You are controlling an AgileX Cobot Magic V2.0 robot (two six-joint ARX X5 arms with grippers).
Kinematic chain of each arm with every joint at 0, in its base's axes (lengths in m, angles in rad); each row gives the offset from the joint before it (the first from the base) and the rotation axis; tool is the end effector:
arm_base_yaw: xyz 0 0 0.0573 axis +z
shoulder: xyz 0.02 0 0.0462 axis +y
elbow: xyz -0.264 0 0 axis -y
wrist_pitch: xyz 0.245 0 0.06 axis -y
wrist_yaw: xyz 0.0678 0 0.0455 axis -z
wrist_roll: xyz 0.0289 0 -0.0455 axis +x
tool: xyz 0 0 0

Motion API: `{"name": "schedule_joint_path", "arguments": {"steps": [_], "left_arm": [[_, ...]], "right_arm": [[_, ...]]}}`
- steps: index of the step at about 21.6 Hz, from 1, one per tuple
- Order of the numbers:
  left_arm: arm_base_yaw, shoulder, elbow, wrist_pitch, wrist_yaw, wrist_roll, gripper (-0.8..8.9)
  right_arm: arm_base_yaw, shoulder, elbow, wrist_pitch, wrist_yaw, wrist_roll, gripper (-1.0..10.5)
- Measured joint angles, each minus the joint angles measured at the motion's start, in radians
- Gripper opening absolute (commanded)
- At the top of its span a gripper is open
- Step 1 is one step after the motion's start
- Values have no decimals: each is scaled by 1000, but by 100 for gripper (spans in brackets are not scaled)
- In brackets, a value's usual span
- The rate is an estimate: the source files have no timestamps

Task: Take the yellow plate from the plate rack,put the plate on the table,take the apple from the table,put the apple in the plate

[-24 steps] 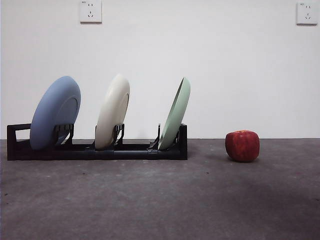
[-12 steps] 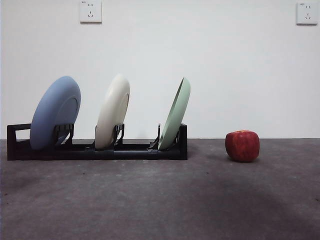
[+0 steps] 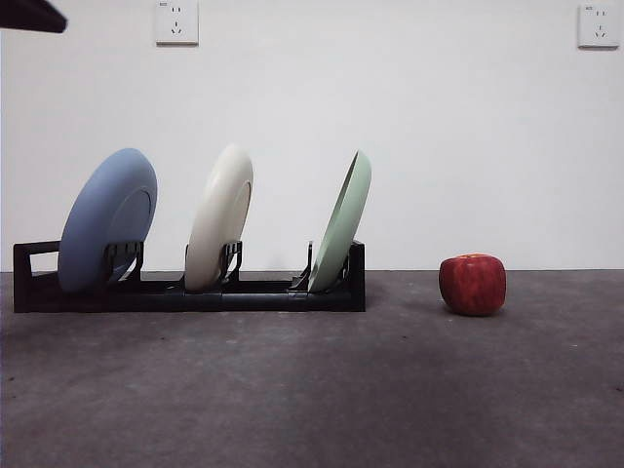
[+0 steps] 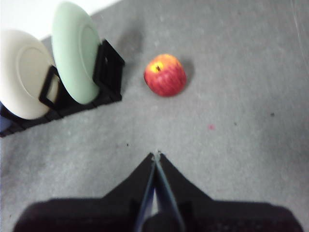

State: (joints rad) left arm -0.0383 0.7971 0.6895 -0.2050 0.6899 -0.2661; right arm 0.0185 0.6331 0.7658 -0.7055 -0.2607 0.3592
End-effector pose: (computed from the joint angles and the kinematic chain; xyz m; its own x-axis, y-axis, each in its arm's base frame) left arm 0.1704 -0.0249 0.2980 0.7090 -0.6641 -0.2372 0.5316 0.7243 -0.4391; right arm 0.1224 0.0097 0.2997 0.8071 0.2727 -0.5237 -0.0290 0.9042 0.4262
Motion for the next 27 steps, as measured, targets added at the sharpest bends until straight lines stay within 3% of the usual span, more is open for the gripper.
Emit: {"name": "schedule_joint_path", "arguments": {"steps": [4,8,12,15,16,17,19,20,23,27], "left_arm": [[0,158,120,-23,8,5,-4],[-5,386,330,-176,27,95,-4],[-37,615,583,-343,20,218,-4],[-67,766,745,-417,16,260,2],[-78,809,793,-435,14,271,34],[-92,853,845,-455,9,285,127],[-121,918,914,-484,-29,308,414],[-136,943,935,-489,-44,320,512],[-182,986,951,-489,-101,359,628],[-241,1013,951,-472,-278,389,638]], "right_arm": [[0,80,55,-58,-6,0,-1],[0,151,89,-63,-174,-54,-1],[1,201,124,-61,-275,-86,-2],[1,209,124,-59,-351,-102,-2],[1,209,124,-59,-368,-108,-2],[1,209,124,-60,-381,-111,-2],[1,210,124,-69,-399,-113,-2],[1,210,125,-78,-400,-114,-1],[1,211,125,-90,-402,-116,-2],[1,211,125,-112,-402,-116,-1]]}}
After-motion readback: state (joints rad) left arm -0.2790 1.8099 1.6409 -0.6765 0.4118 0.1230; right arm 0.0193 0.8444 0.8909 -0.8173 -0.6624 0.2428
